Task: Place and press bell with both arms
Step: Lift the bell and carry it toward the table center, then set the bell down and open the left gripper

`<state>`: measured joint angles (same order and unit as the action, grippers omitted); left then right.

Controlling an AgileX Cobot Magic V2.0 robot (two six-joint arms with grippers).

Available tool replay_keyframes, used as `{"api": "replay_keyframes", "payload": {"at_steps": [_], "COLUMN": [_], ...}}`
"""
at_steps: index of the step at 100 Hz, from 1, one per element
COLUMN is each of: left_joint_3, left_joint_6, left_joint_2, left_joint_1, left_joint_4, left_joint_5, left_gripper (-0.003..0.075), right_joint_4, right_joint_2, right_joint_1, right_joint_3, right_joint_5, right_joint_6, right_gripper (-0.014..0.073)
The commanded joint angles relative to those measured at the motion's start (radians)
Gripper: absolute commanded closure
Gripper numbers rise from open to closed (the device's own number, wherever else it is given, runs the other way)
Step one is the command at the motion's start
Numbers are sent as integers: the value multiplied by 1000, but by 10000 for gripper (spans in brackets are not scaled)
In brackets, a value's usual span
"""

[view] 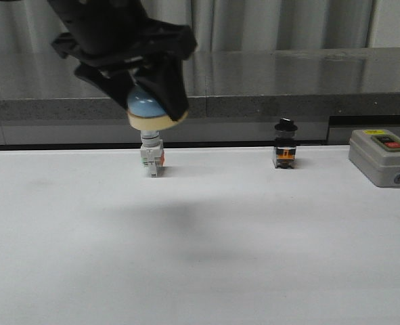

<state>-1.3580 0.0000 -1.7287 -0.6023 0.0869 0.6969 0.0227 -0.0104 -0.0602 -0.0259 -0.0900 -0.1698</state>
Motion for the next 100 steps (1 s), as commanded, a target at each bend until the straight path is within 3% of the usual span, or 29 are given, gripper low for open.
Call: {"api": "replay_keyframes", "payload": {"at_steps": [1,31,69,78,93,100], "left_joint_3": [-28,-28,-28,-28,-28,-28], "left_joint_6": [0,0,0,0,0,0], "left_joint_2": [-3,-169,-250,-250,-250,-250], "left_joint_1": [-47,-130,-144,-144,-144,-144], "left_joint_4": [7,7,7,7,13,15], "left_joint_5": [-80,-137,-154,-147,-143,-138], "left_gripper": [533,533,519,431,125,36], "right_joint_4": [5,5,5,5,5,5], "right_joint_2": [-19,-19,-19,-19,-19,-19], "right_joint_1": [9,9,9,9,9,9], "right_joint_3": [14,14,14,14,14,14], "right_joint_5": [79,79,79,79,79,79], "right_joint_6": [-1,-1,-1,-1,-1,-1], "right_gripper": [654,654,654,654,654,654]}}
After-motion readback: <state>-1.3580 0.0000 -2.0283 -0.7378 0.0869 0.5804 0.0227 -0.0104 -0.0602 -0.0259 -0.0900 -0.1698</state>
